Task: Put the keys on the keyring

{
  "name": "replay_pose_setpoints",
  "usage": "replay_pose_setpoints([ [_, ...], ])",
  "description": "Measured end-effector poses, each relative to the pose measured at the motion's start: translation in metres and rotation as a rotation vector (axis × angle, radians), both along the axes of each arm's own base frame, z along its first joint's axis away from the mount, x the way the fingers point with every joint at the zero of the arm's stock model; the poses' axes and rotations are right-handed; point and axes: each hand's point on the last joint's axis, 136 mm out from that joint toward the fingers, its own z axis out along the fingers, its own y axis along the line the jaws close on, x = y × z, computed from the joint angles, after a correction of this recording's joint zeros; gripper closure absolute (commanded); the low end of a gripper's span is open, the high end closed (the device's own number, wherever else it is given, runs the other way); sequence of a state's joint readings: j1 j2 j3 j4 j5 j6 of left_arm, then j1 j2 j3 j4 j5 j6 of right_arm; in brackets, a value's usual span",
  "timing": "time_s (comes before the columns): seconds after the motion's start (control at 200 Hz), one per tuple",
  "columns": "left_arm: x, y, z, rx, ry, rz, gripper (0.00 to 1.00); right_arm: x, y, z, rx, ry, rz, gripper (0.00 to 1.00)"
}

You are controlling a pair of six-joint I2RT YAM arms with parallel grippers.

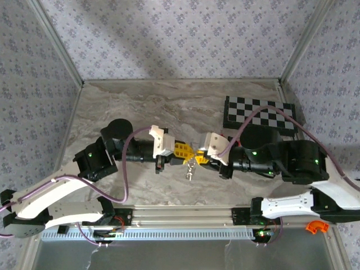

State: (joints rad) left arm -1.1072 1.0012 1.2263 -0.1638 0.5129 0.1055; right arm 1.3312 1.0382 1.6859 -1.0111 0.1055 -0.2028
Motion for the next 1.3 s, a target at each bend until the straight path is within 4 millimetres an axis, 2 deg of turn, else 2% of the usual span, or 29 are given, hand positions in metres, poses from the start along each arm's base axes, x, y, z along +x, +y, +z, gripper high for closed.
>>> replay_pose_setpoints([
  [0.225,-0.011,-0.001,0.027,-0.127,0.035,-0.076,1.0,-0.008,-0.002,0.013,0.087,0.005,0.035,0.83],
  [0.345,-0.012,-0.003,0.027,-0.145,0.053,-0.089,1.0,-0.008,-0.001,0.014,0.1,0.005,0.038,0.8],
  [0.555,-0.011,-0.007,0.025,-0.149,0.071,-0.095,1.0,-0.011,-0.005,0.018,0.128,0.0,0.046,0.82],
  [0.78,-0.013,-0.007,0.03,-0.169,0.077,-0.116,1.0,-0.011,-0.007,0.02,0.142,-0.003,0.046,0.76],
  [1.069,-0.019,-0.005,0.036,-0.19,0.081,-0.147,1.0,-0.012,-0.012,0.019,0.159,-0.007,0.046,0.84],
  [1.299,-0.021,-0.004,0.038,-0.196,0.082,-0.163,1.0,-0.013,-0.01,0.018,0.159,-0.005,0.053,0.86],
])
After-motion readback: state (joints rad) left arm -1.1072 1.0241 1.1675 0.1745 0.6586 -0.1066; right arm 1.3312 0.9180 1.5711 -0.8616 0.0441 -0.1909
